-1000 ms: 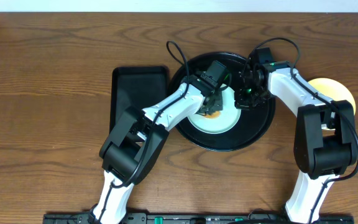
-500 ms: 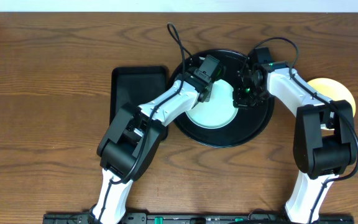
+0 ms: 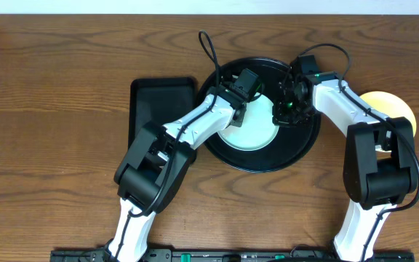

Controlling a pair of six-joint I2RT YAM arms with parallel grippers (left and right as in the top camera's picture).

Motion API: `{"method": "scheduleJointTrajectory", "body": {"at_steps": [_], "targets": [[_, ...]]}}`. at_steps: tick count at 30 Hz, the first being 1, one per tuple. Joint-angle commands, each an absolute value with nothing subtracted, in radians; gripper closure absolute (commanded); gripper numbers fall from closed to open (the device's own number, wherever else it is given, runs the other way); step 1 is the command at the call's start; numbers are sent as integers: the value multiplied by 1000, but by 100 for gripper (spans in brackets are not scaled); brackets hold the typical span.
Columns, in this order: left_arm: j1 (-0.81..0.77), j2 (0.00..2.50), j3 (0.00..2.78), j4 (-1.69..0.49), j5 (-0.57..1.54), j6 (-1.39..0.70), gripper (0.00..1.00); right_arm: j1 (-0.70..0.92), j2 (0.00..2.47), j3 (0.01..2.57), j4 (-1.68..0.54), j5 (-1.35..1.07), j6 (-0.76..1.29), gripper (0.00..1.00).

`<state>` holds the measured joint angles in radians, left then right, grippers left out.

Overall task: Clean dirty plates on tray and stack at the side
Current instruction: 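Scrub the green plate with the sponge while right gripper holds rim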

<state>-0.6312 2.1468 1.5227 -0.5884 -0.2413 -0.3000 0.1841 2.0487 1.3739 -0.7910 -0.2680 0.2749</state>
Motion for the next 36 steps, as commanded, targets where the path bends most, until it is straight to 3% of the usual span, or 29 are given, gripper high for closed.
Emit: {"method": "scheduleJointTrajectory", "body": {"at_steps": [1, 11, 18, 31, 36], "targets": [[-605, 2165, 1489, -688, -139, -353, 93, 172, 2080, 1365, -807, -139, 284, 99], [-605, 2166, 1489, -300, -142, -351, 92, 172, 2080, 1365, -804, -139, 264, 99], [-605, 2166, 1489, -143, -202, -191, 93, 172, 2080, 1365, -800, -138, 264, 99], [-606, 2165, 1489, -418, -254, -57, 93, 172, 2080, 1365, -796, -139, 264, 99], [-606, 2151, 1489, -564, -233, -203, 93, 172, 2080, 1365, -796, -139, 265, 99]]}}
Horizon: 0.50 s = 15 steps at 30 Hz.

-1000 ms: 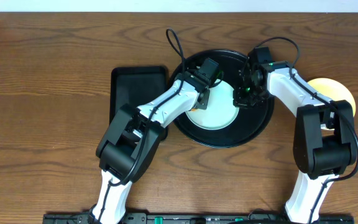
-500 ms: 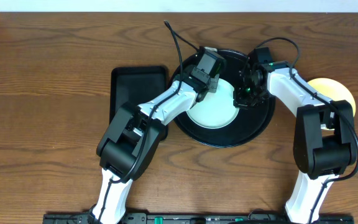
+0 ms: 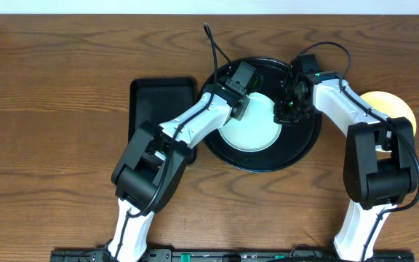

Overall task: Clean dirty plates on tray and stack at the side
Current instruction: 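Scrub the green plate with the sponge while right gripper holds rim, then return the sponge to the small tray with the left gripper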

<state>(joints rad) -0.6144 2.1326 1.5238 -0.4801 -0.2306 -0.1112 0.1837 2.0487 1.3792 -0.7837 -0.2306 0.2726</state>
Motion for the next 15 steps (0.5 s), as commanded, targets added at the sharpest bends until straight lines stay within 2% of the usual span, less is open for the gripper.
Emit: {"method": "scheduleJointTrajectory", "body": {"at_steps": [1, 10, 15], "targets": [[-606, 2145, 1489, -584, -199, -233, 92, 172, 2080, 1365, -796, -139, 264, 99], [-546, 1922, 1492, -727, 44, -393, 92, 172, 2080, 1365, -777, -139, 203, 99], [-456, 1749, 1492, -847, 48, -406, 93, 172, 2080, 1365, -773, -139, 155, 99]]}}
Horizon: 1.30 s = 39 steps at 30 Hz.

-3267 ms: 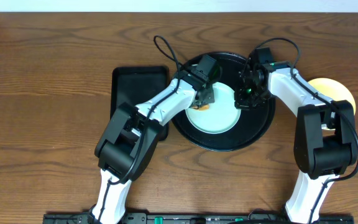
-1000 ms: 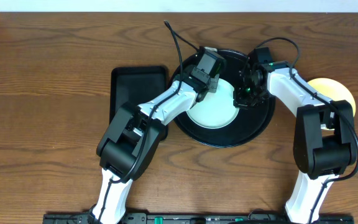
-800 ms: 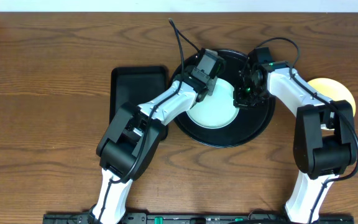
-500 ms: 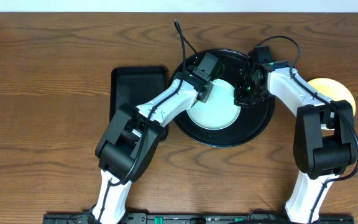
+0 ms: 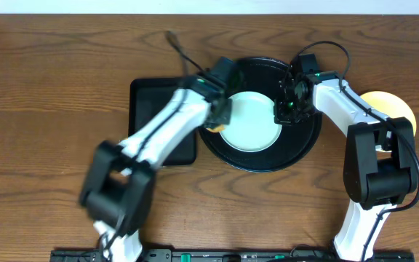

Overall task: Clean dirty plates on tray and stack at the side
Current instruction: 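Return the sponge to the small tray with the left gripper, then lift the green plate with the right gripper and tilt it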

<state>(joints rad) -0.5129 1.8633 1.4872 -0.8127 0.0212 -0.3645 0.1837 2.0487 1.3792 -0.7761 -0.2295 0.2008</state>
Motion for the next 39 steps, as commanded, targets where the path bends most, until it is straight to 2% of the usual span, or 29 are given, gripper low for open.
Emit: {"method": "scheduleJointTrajectory", "body": {"at_steps": [1, 7, 11, 18, 19, 24, 26, 33, 39], "targets": [[-430, 1724, 1492, -875, 33, -406, 93, 172, 2080, 1365, -773, -139, 154, 99], [-294, 1717, 1451, -990, -42, -397, 90, 172, 2080, 1365, -751, -195, 63, 99], [-225, 1735, 1334, -928, -40, -398, 90, 172, 2080, 1365, -729, -267, -18, 99], [-173, 1737, 1257, -854, -29, -394, 86, 172, 2080, 1365, -690, -299, -15, 99], [-173, 1736, 1260, -856, -25, -393, 83, 172, 2080, 1367, -690, -300, -16, 99], [-168, 1696, 1304, -889, 82, -356, 50, 170, 2051, 1439, -696, -307, -43, 99], [-159, 1661, 1319, -905, 88, -356, 42, 176, 2033, 1479, -715, -329, -66, 99], [-77, 1438, 1328, -942, 91, -356, 25, 249, 1956, 1605, -746, -347, -68, 99], [-14, 1255, 1328, -942, 90, -356, 20, 379, 1917, 1643, -661, -343, -68, 99]]}}
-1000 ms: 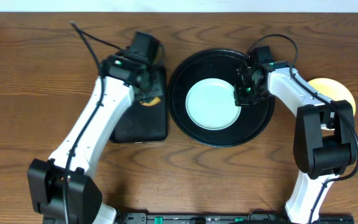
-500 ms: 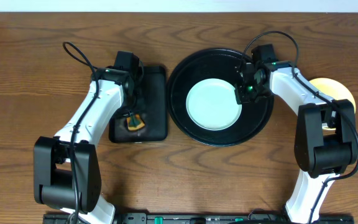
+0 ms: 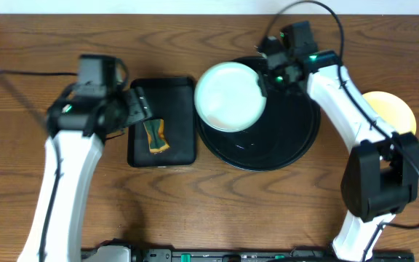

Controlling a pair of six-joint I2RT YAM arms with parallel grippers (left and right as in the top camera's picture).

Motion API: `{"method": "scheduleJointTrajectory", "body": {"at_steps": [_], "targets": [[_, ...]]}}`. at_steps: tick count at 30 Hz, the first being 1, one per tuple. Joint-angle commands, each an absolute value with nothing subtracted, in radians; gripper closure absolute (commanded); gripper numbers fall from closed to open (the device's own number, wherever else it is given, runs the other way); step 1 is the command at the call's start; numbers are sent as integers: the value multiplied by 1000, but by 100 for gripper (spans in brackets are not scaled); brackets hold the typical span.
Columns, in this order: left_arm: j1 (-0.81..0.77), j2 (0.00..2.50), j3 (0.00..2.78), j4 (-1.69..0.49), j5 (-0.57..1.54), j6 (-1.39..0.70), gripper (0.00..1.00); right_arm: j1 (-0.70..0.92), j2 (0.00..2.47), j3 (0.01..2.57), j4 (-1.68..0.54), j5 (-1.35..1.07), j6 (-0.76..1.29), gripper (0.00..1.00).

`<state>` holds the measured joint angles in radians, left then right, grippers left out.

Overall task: Clean dirty plates on tray and stack at the side
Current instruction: 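Lift the green plate with the right gripper and tilt it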

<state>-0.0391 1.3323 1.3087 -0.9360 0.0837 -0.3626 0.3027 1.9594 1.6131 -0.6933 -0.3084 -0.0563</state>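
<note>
My right gripper [image 3: 262, 78] is shut on the right rim of a pale white plate [image 3: 228, 96]. It holds the plate raised over the upper left rim of the round black tray [image 3: 282, 142]. A green and orange sponge [image 3: 155, 136] lies loose in the black rectangular tray [image 3: 177, 94] at the left. Just up and left of the sponge, at that tray's left edge, my left gripper [image 3: 141, 108] looks open and empty. It is blurred.
A yellow plate [image 3: 393, 109] lies on the wooden table to the right of the round tray, partly behind my right arm. The left arm stretches down the table's left side.
The sponge was in my left gripper at the plate's left edge; now it lies in the rectangular tray and the left arm is far to the left. The right gripper has raised the plate up-left.
At first my left gripper pressed the sponge on the plate in the round tray while the right gripper gripped the plate's right rim. The sponge then stood at the plate's left edge. Now it lies in the rectangular tray and the plate is lifted.
</note>
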Motion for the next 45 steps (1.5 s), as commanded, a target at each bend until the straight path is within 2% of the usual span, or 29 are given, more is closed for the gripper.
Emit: {"method": "scheduleJointTrajectory", "body": {"at_steps": [1, 4, 5, 10, 16, 26, 32, 45], "targets": [[-8, 1232, 1328, -942, 90, -356, 20, 403, 1917, 1643, -643, -336, -68, 99], [0, 1161, 1328, -942, 89, -356, 19, 487, 1919, 1641, -587, -239, -69, 99], [0, 1145, 1328, -942, 90, -356, 13, 515, 1919, 1641, -567, -184, -70, 99], [0, 1083, 1328, -942, 90, -356, 12, 650, 1919, 1641, -442, 101, -183, 99], [0, 1078, 1328, -942, 90, -356, 12, 752, 1919, 1642, -343, 282, -340, 99], [0, 1084, 1328, -942, 90, -356, 12, 846, 1918, 1642, -207, 601, -484, 99], [0, 1084, 1328, -942, 90, -356, 12, 859, 1914, 1642, -118, 712, -542, 99], [0, 1084, 1328, -942, 90, -356, 12, 872, 1876, 1642, -105, 714, -566, 99]]}}
